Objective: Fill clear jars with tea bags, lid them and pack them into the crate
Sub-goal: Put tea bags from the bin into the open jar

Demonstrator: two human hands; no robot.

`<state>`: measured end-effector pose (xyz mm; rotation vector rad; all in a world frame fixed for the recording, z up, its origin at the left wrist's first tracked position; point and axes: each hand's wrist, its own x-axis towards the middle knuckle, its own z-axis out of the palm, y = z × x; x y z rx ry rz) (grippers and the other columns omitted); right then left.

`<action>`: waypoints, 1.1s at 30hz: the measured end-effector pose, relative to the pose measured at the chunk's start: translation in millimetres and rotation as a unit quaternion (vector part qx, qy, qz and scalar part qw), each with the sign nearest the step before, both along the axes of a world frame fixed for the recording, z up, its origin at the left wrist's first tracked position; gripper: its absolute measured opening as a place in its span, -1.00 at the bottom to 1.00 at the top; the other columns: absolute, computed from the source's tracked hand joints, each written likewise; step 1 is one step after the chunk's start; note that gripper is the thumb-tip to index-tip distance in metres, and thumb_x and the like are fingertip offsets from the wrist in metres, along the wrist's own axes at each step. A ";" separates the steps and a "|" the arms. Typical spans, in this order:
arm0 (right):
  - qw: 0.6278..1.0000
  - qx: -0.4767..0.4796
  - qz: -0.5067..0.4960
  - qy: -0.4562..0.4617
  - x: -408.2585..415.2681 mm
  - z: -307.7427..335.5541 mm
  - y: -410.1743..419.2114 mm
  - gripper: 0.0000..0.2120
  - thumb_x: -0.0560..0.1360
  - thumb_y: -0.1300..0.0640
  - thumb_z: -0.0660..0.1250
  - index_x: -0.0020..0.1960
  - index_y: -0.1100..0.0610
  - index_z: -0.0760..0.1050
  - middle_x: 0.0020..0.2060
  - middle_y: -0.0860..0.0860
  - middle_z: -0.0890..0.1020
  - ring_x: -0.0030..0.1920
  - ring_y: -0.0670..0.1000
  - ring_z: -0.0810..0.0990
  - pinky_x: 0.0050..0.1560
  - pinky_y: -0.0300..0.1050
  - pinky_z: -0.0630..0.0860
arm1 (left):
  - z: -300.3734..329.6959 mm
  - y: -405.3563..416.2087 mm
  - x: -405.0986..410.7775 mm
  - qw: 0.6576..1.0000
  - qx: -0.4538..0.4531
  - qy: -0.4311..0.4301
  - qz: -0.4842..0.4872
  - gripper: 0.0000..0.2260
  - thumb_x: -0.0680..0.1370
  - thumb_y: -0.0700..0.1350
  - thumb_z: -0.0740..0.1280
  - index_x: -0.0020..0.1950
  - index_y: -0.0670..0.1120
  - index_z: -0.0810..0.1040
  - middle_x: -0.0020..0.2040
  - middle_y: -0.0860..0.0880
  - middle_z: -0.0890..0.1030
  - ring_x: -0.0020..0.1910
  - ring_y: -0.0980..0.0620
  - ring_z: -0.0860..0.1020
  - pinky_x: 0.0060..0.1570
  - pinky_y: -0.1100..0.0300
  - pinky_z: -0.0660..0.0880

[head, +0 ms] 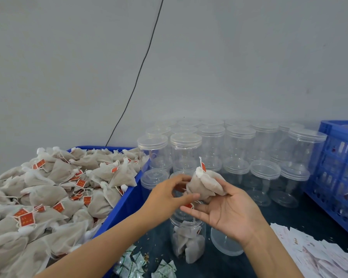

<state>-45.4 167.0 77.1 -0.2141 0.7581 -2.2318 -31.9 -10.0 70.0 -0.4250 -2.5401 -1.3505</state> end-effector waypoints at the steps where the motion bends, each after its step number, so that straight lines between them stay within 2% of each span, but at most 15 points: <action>1: 1.000 0.002 0.011 0.001 -0.5 0.1 0.4 -0.50 0.52 0.00 0.17 0.31 0.32 0.44 0.26 0.35 0.50 0.24 0.35 0.51 0.20 0.41 0.39 | 0.8 -1.5 -0.7 1.000 -0.009 0.013 0.010 -0.65 0.45 0.06 0.44 0.22 0.06 0.56 0.06 0.15 0.64 0.07 0.20 0.58 0.16 0.17 0.53; 3: 1.000 0.006 0.022 0.002 -1.4 0.4 1.0 -0.48 0.55 -0.02 0.14 0.34 0.33 0.41 0.29 0.36 0.47 0.28 0.37 0.47 0.23 0.41 0.35 | 2.2 -2.9 -0.7 0.998 -0.010 0.049 0.033 -0.70 0.44 0.01 0.48 0.16 0.05 0.59 -0.02 0.15 0.66 0.00 0.20 0.59 0.09 0.19 0.54; 5: 1.000 0.007 0.012 0.003 -2.1 1.4 1.5 -0.50 0.56 0.00 0.14 0.34 0.33 0.40 0.27 0.37 0.48 0.25 0.41 0.48 0.19 0.40 0.40 | 2.6 -1.6 -0.3 0.995 -0.003 0.081 0.054 -0.73 0.43 -0.02 0.49 0.12 0.04 0.61 -0.07 0.14 0.66 -0.04 0.19 0.60 0.04 0.18 0.55; 8: 0.998 0.037 -0.052 0.003 -4.6 3.6 5.8 -0.60 0.52 0.04 0.22 0.23 0.28 0.50 0.17 0.36 0.56 0.13 0.42 0.56 0.02 0.31 0.56 | 1.2 -2.1 -0.5 0.991 -0.025 0.104 0.079 -0.74 0.44 -0.02 0.49 0.11 0.02 0.62 -0.09 0.14 0.66 -0.09 0.18 0.60 -0.01 0.17 0.56; 10: 0.991 0.080 -0.112 0.001 -8.1 3.9 11.1 -0.66 0.51 0.03 0.24 0.13 0.24 0.56 0.09 0.30 0.62 0.03 0.34 0.61 -0.06 0.18 0.60 | 1.4 -5.5 -0.7 0.990 -0.063 0.096 0.082 -0.74 0.44 0.03 0.48 0.10 0.03 0.62 -0.11 0.15 0.65 -0.12 0.18 0.59 -0.02 0.14 0.57; 12: 0.980 0.109 -0.165 0.000 -11.3 4.0 15.7 -0.71 0.53 0.04 0.25 0.07 0.24 0.58 -0.05 0.23 0.63 -0.09 0.19 0.59 -0.14 0.06 0.55 | 1.1 -8.3 -0.6 0.985 -0.127 0.081 0.082 -0.73 0.44 0.06 0.48 0.10 0.05 0.60 -0.10 0.15 0.64 -0.13 0.19 0.60 -0.02 0.12 0.57; 15: 0.966 0.124 -0.227 0.001 -13.1 4.9 16.5 -0.79 0.54 0.11 0.24 0.03 0.21 0.57 -0.32 0.11 0.50 -0.32 0.01 0.42 -0.28 -0.13 0.38 | -1.6 -7.5 0.4 0.967 -0.237 0.046 0.085 -0.66 0.45 0.14 0.44 0.16 0.10 0.48 -0.04 0.15 0.64 -0.08 0.19 0.58 0.00 0.22 0.53; 18: 0.964 0.110 -0.243 -0.009 -13.4 4.9 12.6 -0.85 0.56 0.18 0.21 -0.03 0.22 0.52 -0.39 0.06 0.45 -0.42 -0.04 0.29 -0.37 -0.19 0.26 | -2.0 -3.0 0.2 0.948 -0.307 0.040 0.068 -0.71 0.47 0.12 0.42 0.12 0.07 0.47 0.03 0.11 0.64 0.00 0.11 0.57 -0.03 0.25 0.46; 24: 0.970 0.097 -0.221 -0.011 -11.4 4.8 8.0 -0.84 0.54 0.23 0.18 0.00 0.25 0.52 -0.44 0.06 0.44 -0.44 -0.04 0.31 -0.45 -0.22 0.29 | 15.7 6.3 -4.0 0.896 -0.441 0.045 -0.008 -0.78 0.54 0.01 0.38 0.17 0.03 0.57 0.13 0.05 0.64 0.10 0.05 0.57 0.16 0.12 0.48; 29: 0.971 0.091 -0.223 -0.012 -10.4 5.2 6.8 -0.83 0.54 0.26 0.18 0.01 0.27 0.53 -0.42 0.08 0.46 -0.42 -0.04 0.33 -0.55 -0.25 0.34 | 15.5 12.8 -9.6 0.843 -0.534 0.051 -0.043 -0.73 0.58 -0.09 0.33 0.28 0.00 0.56 0.15 -0.09 0.62 0.12 -0.07 0.57 0.13 0.06 0.51; 31: 0.970 0.091 -0.224 -0.012 -10.6 5.1 7.1 -0.83 0.55 0.26 0.18 0.01 0.27 0.52 -0.42 0.08 0.46 -0.42 -0.04 0.33 -0.54 -0.26 0.34 | 11.4 15.4 -11.6 0.843 -0.533 0.062 -0.037 -0.69 0.58 -0.13 0.32 0.33 -0.02 0.50 0.19 -0.09 0.59 0.16 -0.07 0.55 0.12 0.08 0.49; 33: 0.971 0.090 -0.222 -0.008 -11.1 4.4 7.8 -0.84 0.55 0.27 0.18 0.01 0.27 0.52 -0.41 0.08 0.46 -0.42 -0.05 0.33 -0.54 -0.25 0.33 | 8.6 15.7 -12.5 0.861 -0.504 0.069 -0.026 -0.66 0.56 -0.14 0.35 0.34 -0.04 0.46 0.22 -0.07 0.54 0.17 -0.07 0.52 0.11 0.10 0.47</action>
